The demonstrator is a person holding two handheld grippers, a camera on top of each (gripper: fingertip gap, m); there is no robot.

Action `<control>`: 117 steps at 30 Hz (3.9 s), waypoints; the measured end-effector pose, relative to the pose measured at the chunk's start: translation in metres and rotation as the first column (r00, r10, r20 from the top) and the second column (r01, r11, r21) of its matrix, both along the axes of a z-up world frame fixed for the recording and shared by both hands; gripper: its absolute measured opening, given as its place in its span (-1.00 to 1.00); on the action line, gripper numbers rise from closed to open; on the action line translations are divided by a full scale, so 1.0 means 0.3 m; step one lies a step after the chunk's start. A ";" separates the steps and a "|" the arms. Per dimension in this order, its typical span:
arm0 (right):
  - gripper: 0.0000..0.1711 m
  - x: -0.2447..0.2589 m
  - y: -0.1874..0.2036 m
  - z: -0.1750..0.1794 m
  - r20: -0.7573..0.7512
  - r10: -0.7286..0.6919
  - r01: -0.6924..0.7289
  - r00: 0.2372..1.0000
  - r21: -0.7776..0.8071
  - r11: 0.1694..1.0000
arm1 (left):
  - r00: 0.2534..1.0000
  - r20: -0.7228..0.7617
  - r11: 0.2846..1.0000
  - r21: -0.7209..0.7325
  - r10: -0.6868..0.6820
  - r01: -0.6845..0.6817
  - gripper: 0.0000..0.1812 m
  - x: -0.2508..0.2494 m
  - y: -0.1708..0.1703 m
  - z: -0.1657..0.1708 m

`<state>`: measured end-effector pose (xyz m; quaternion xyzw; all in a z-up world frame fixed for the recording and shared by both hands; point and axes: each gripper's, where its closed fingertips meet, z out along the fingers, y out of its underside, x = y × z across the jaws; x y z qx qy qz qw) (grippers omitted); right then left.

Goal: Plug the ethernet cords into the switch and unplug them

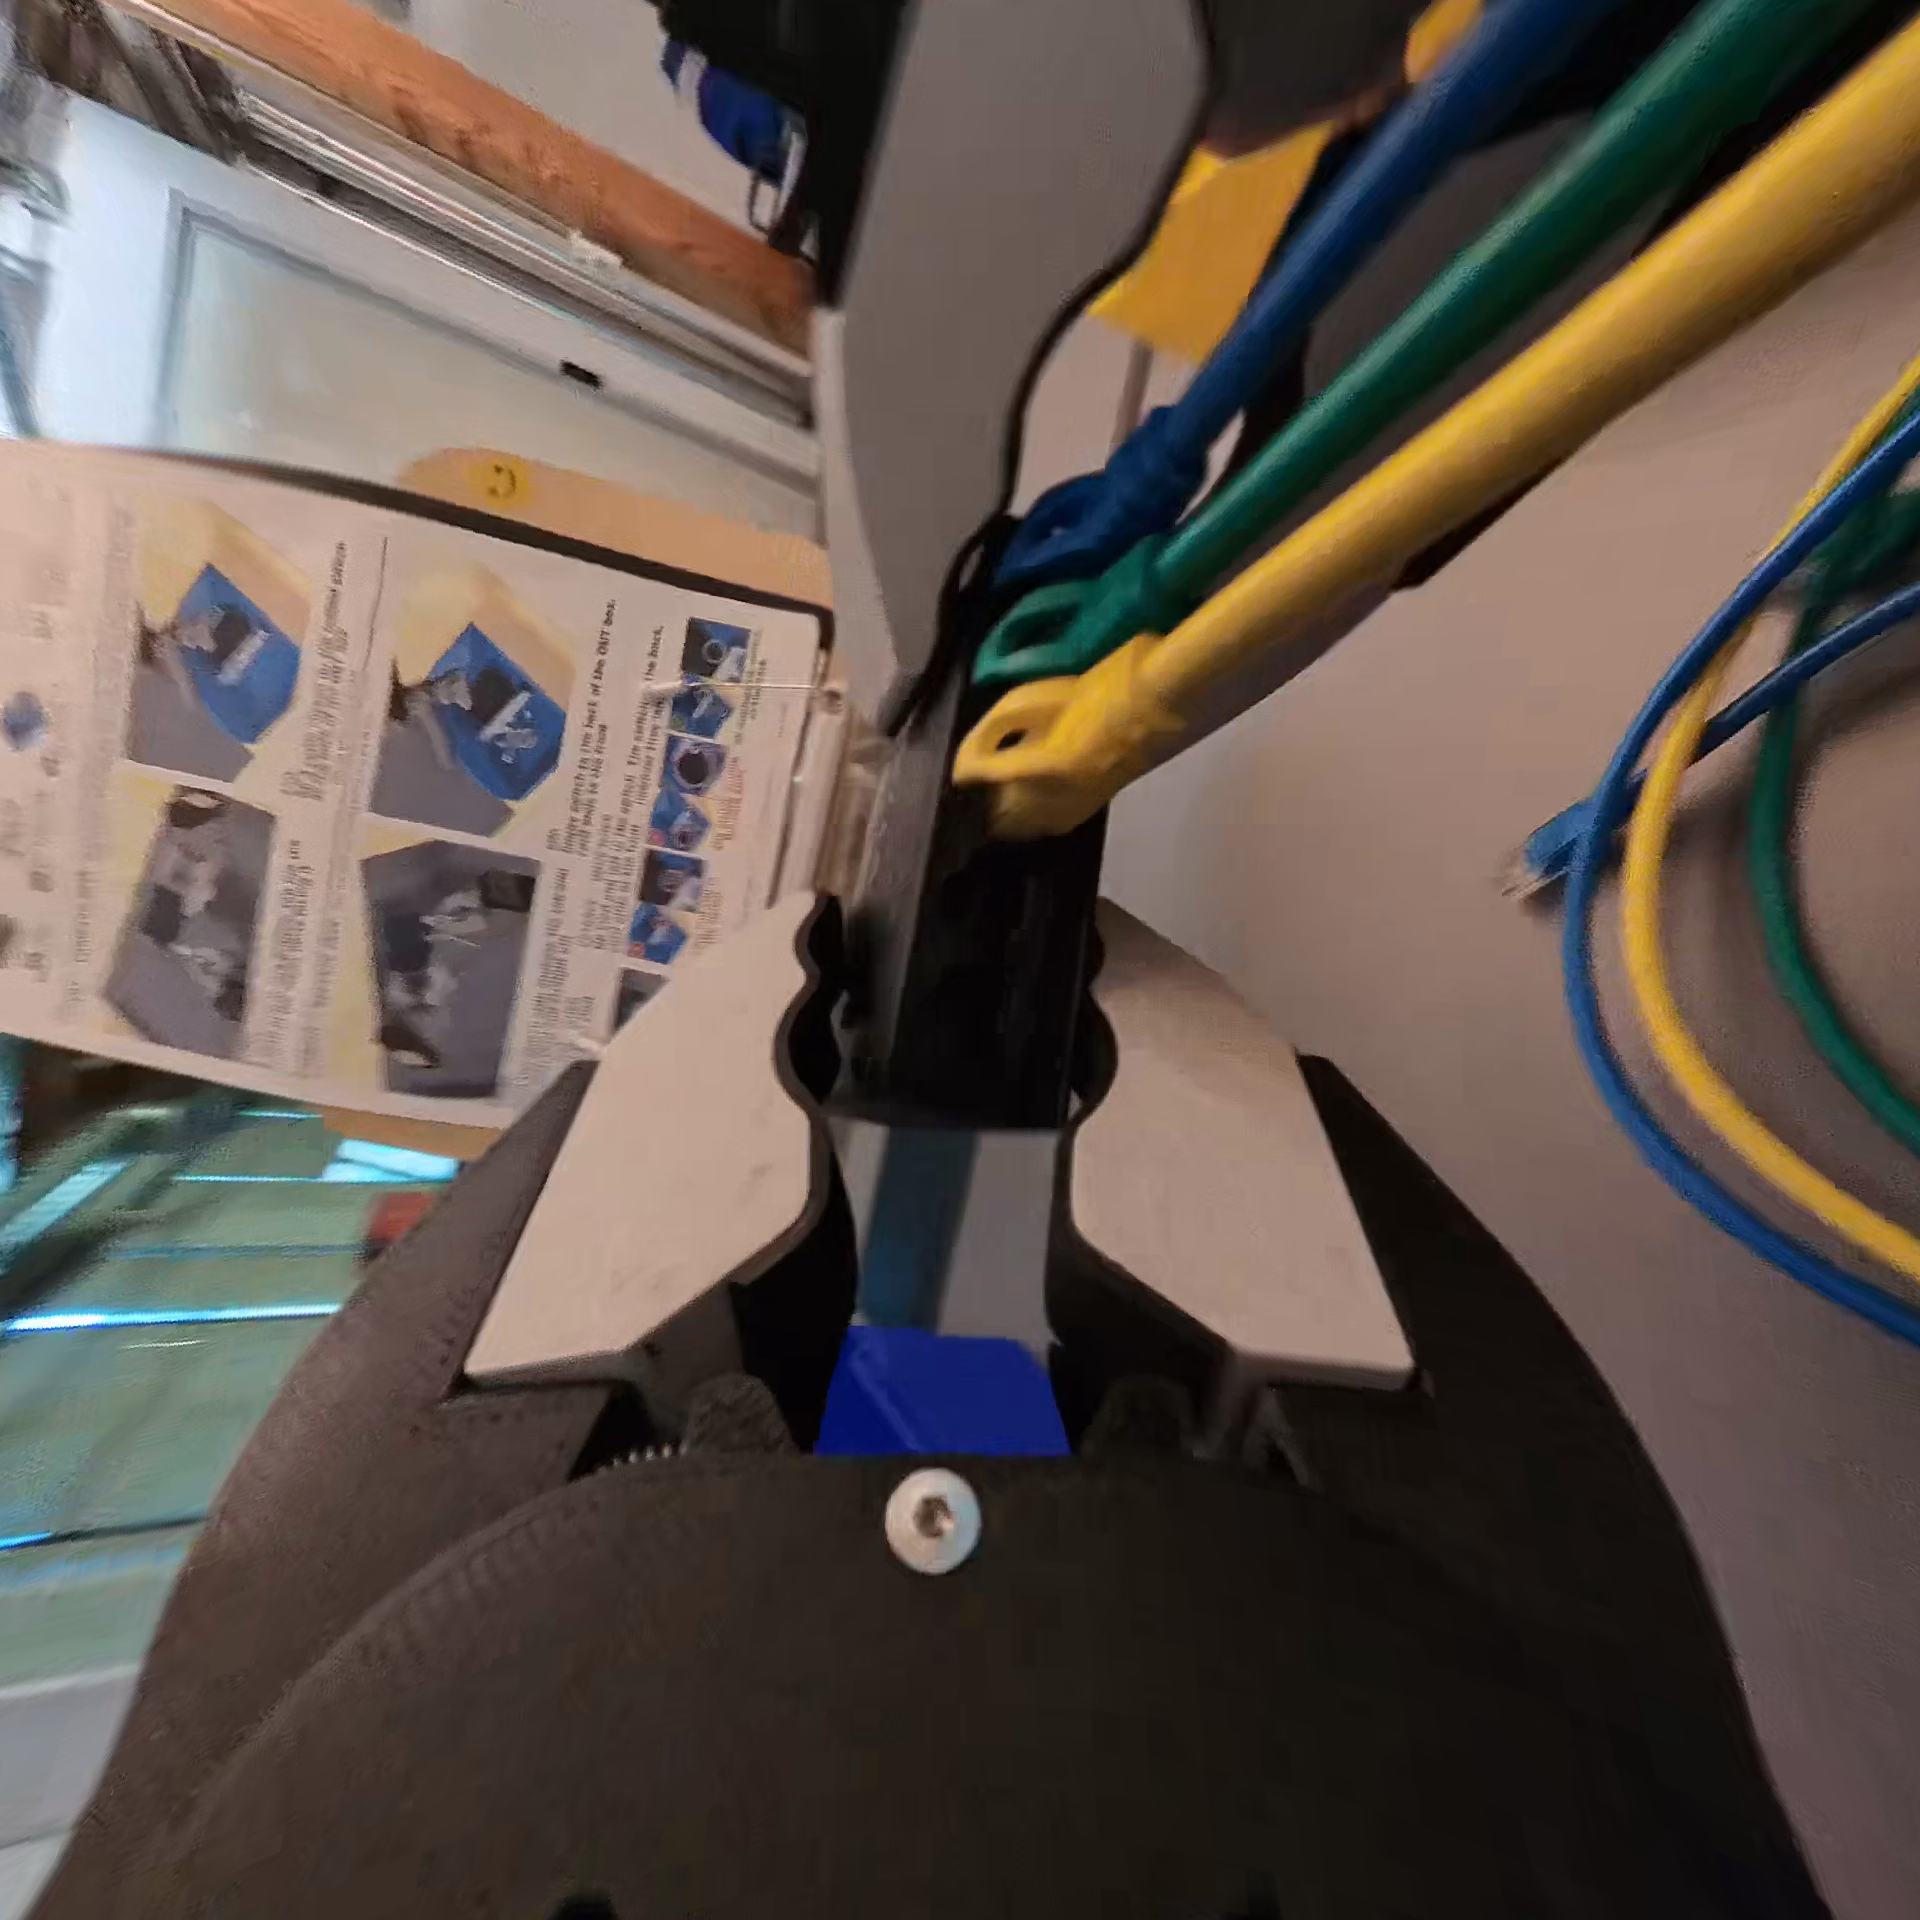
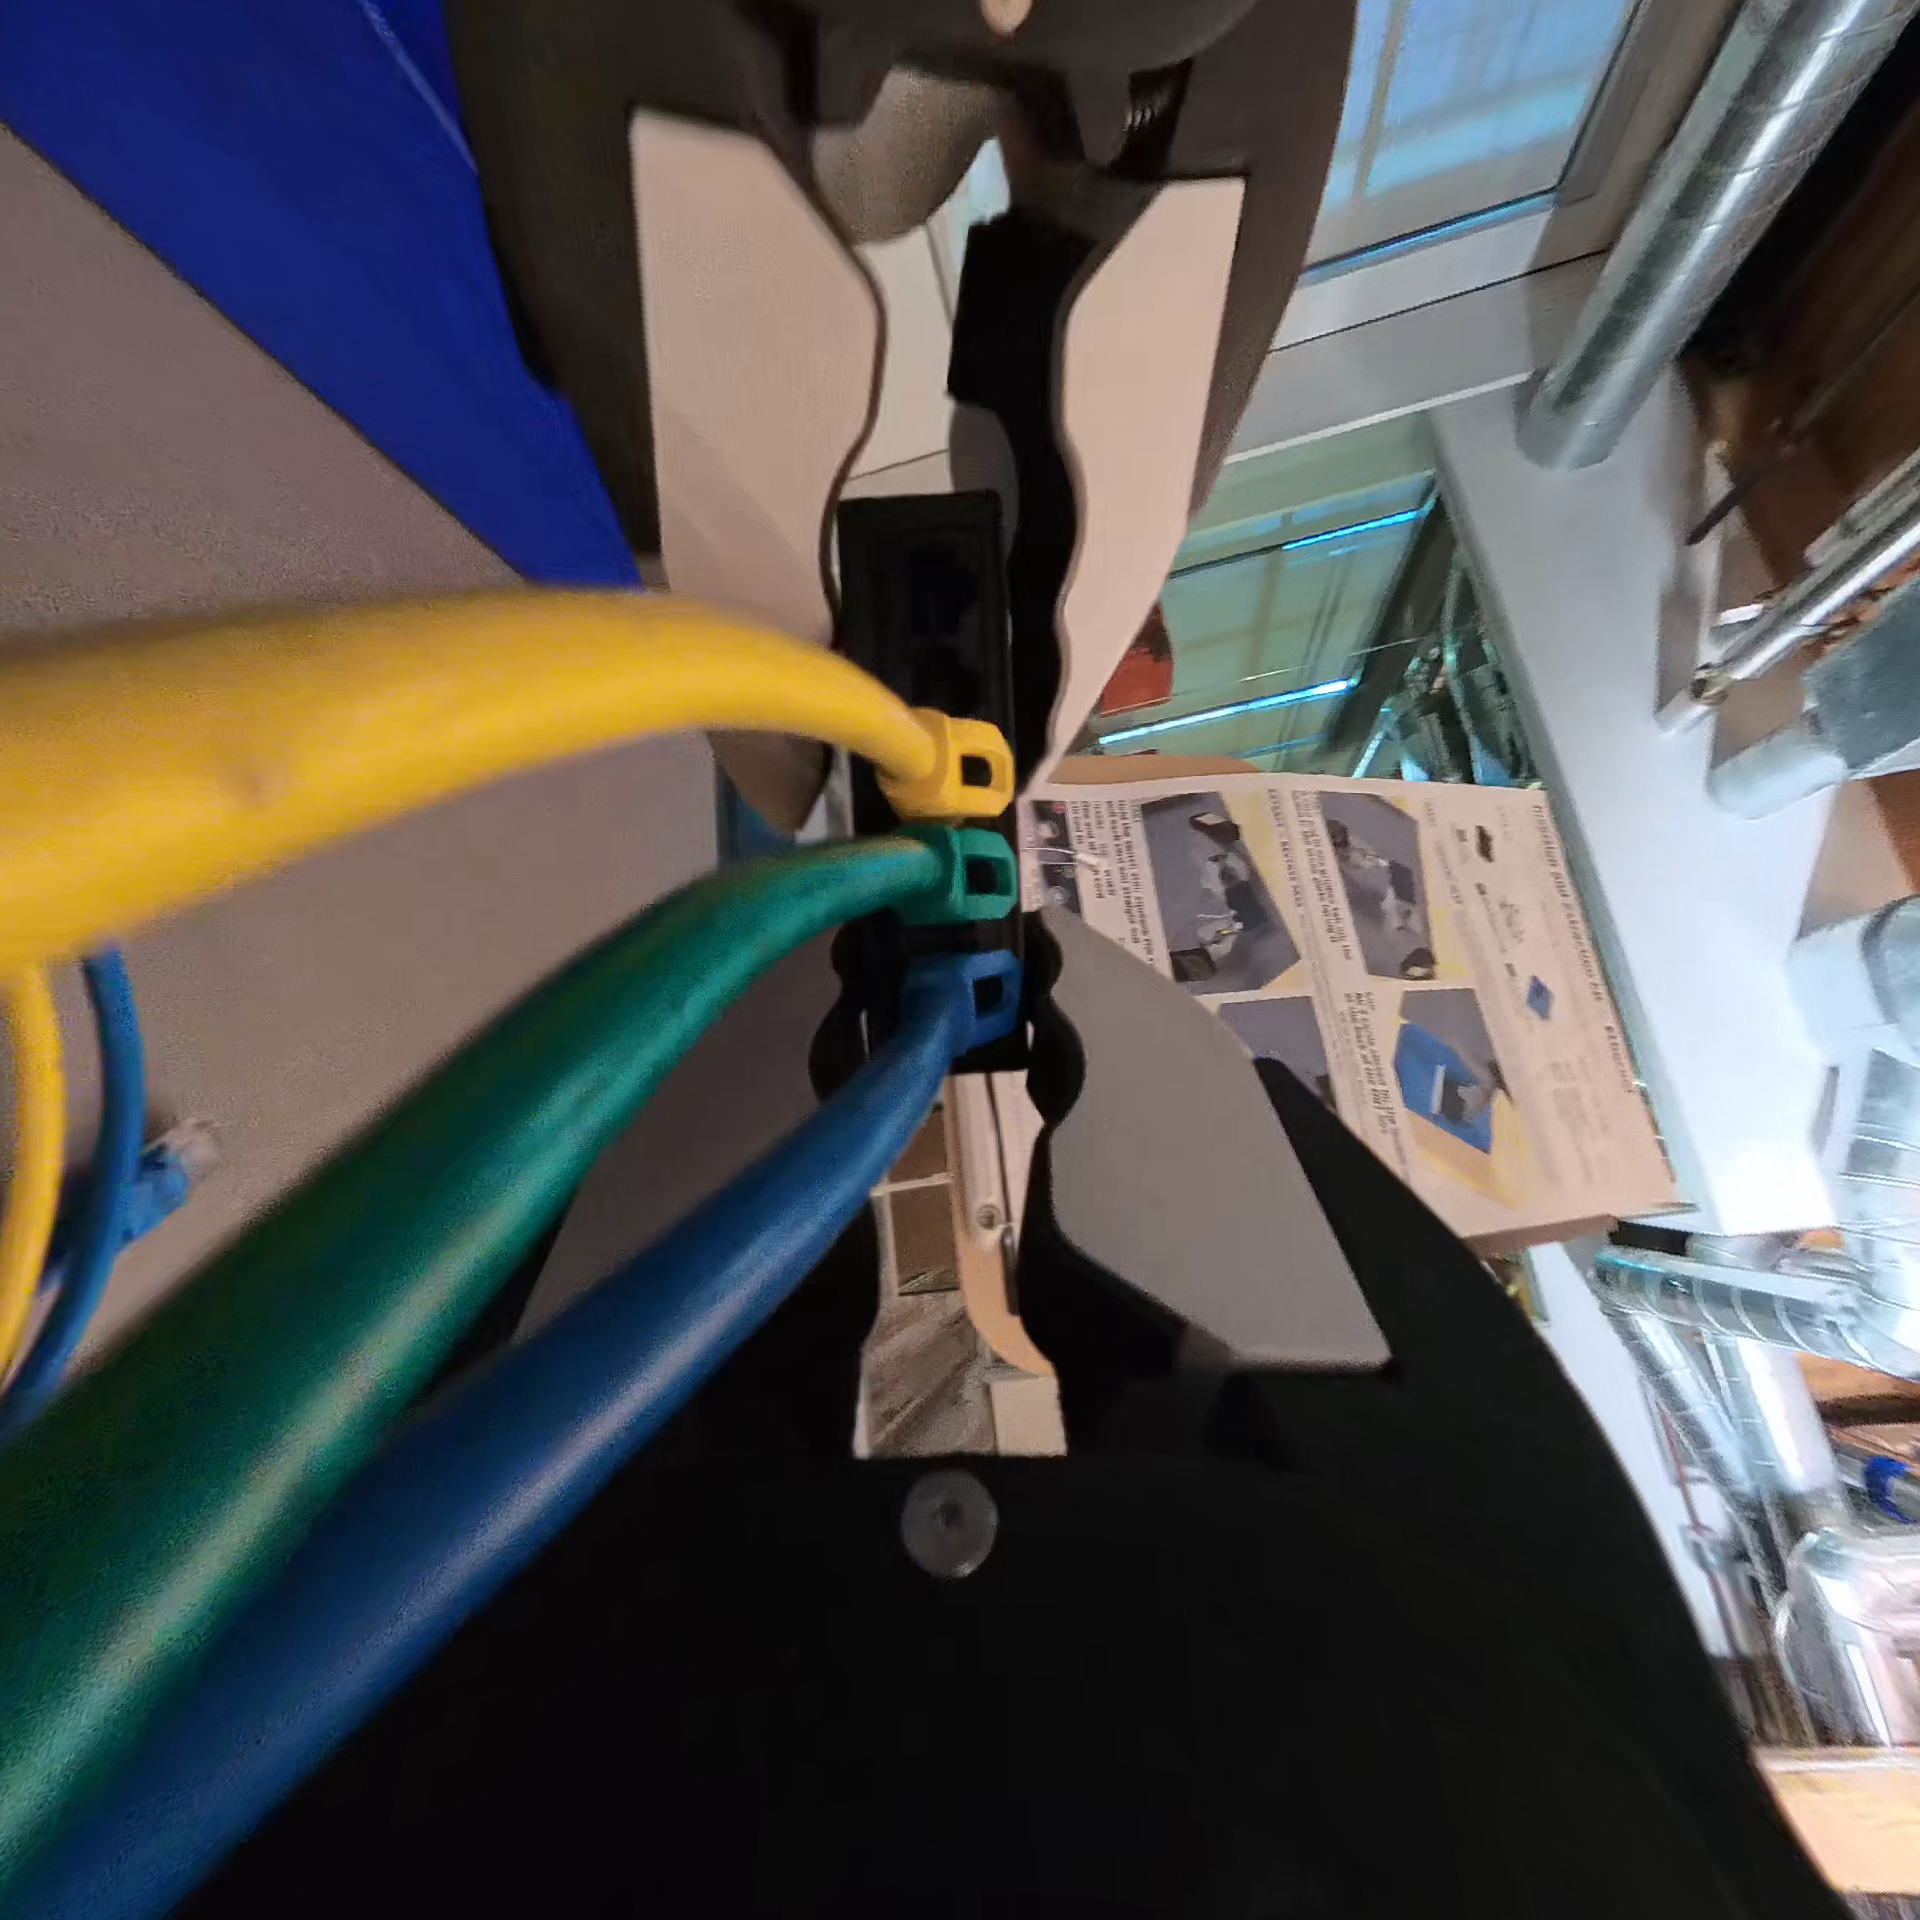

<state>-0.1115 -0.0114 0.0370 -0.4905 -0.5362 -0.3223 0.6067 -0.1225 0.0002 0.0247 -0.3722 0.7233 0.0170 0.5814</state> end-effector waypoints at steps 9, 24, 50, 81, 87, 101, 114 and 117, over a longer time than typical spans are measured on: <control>-0.70 0.043 -0.025 0.092 0.004 -0.038 0.036 0.999 0.183 0.982 | 0.935 0.329 0.586 -0.734 -0.133 0.342 -0.12 -0.057 -0.082 0.162; -0.66 0.020 -0.068 0.111 0.095 0.018 -0.045 0.995 0.290 0.956 | 0.910 0.360 0.568 -0.714 -0.205 0.410 -0.20 0.042 -0.143 0.083; -0.68 -0.046 -0.138 0.024 -0.132 0.278 -0.298 0.952 -0.178 0.938 | 0.907 0.218 0.927 -0.023 -0.360 0.374 -0.54 0.008 -0.182 0.064; -0.67 -0.109 -0.138 0.137 -0.021 0.067 -0.069 0.998 -0.084 0.994 | 0.982 0.127 0.922 0.379 -0.138 0.080 -0.66 -0.055 -0.020 0.137; -0.76 -0.093 -0.114 0.115 0.055 0.028 -0.026 0.998 -0.051 0.998 | 0.980 0.118 0.926 0.361 -0.163 0.111 -0.66 -0.038 -0.048 0.125; -0.81 -0.100 -0.116 0.104 0.077 0.061 -0.060 0.995 -0.013 0.998 | 0.979 0.096 0.935 0.326 -0.177 0.137 -0.66 -0.033 -0.063 0.107; -0.82 -0.096 -0.122 0.112 0.033 0.073 -0.073 0.997 0.001 0.997 | 0.977 0.124 0.927 0.354 -0.174 0.120 -0.66 -0.027 -0.063 0.119; -0.82 -0.100 -0.125 0.119 0.035 0.083 -0.084 0.996 0.033 0.996 | 0.976 0.130 0.922 0.369 -0.174 0.115 -0.66 -0.031 -0.064 0.128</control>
